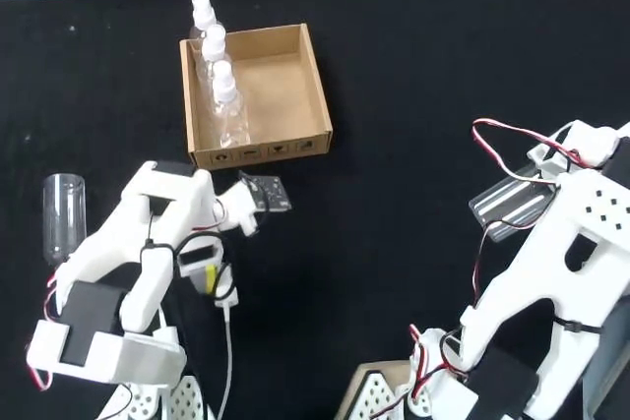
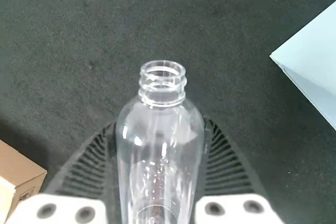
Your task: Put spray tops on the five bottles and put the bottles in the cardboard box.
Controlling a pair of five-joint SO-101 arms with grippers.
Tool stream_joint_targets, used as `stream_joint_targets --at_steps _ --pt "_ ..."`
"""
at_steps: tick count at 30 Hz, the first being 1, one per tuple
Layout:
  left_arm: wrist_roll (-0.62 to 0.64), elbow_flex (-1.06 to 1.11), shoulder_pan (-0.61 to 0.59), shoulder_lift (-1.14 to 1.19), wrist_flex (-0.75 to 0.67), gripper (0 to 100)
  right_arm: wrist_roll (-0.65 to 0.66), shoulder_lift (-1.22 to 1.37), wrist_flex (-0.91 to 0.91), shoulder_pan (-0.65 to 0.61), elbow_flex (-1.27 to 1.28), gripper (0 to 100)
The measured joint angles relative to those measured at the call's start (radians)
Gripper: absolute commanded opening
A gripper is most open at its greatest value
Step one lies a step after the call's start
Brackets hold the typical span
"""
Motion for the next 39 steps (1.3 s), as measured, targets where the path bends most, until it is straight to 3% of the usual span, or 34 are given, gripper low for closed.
stream_joint_targets --at_steps 17,30,39 --pt "0.328 -0.273 0.012 0.003 0.265 20 0.0 0.0 0.0 0.0 0.0 1.1" --pt "0.861 -0.273 0.08 0.003 0.33 20 0.0 0.0 0.0 0.0 0.0 1.1" --pt "1.108 -0.273 0.084 0.003 0.394 20 0.0 0.0 0.0 0.0 0.0 1.1"
